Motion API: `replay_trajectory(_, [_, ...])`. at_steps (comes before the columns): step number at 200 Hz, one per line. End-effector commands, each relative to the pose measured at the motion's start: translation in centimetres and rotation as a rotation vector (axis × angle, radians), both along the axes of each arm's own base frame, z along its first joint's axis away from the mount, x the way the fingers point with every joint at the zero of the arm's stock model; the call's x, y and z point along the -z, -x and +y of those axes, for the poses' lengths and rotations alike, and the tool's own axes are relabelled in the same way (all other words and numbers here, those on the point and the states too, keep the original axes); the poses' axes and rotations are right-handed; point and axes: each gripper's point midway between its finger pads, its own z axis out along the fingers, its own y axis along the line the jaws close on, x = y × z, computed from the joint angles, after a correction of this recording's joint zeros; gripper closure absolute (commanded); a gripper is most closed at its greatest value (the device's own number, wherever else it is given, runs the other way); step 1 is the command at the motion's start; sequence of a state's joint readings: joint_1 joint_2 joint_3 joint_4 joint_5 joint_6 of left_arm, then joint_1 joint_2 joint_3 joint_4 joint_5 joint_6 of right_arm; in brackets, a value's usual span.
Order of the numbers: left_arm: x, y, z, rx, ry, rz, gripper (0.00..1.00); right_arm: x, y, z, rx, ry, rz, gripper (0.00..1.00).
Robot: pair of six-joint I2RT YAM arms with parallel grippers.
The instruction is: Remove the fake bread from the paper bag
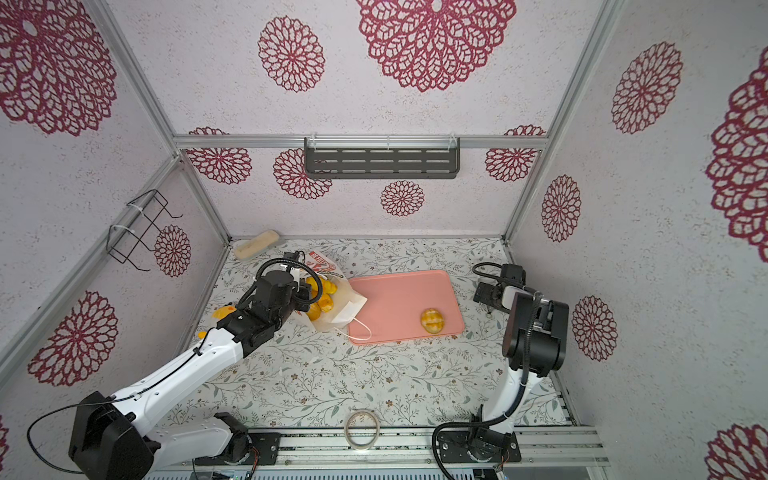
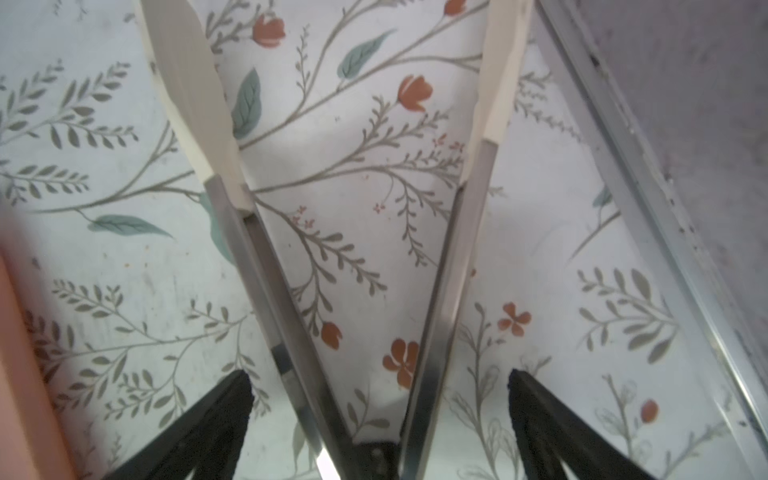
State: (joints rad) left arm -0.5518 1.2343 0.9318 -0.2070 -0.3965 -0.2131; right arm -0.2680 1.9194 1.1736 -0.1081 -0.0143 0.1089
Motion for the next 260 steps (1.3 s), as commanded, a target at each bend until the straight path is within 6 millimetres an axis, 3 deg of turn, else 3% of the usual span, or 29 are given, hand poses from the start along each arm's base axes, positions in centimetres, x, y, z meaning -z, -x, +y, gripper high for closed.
replay_trajectory(1, [-0.4, 0.1, 0.1, -0.002, 0.007, -0.01, 1.0, -0.6, -0.9, -0.3, -0.028, -0.002, 0.003, 0.07])
replay_trajectory(48, [-0.5, 0.1, 0.1, -0.003, 0.009, -0.008, 1.0, 0.7, -0.6, -0.1, -0.03, -0.021, 0.063, 0.19])
replay_trajectory(104, [-0.5, 0.0, 0.0, -0.002, 0.012, -0.009, 1.0, 1.8, -0.1, 0.7, -0.064, -0.056, 0.098, 0.18])
replay_trajectory(149, [-0.4, 0.0, 0.1, -0.006, 0.007, -0.007, 1.0, 2.3, -0.8, 1.1, -0.101, -0.042, 0.14, 0.33])
replay_trajectory(218, [-0.4, 0.2, 0.4, -0.011, 0.0, -0.004, 1.0, 3.8, -1.2, 2.4, -0.157, 0.057, 0.254, 0.25])
replay_trajectory(260, [-0.3, 0.3, 0.7, -0.019, 0.002, -0.002, 1.0, 4.3, -0.4, 2.6, -0.158, 0.068, 0.285, 0.46])
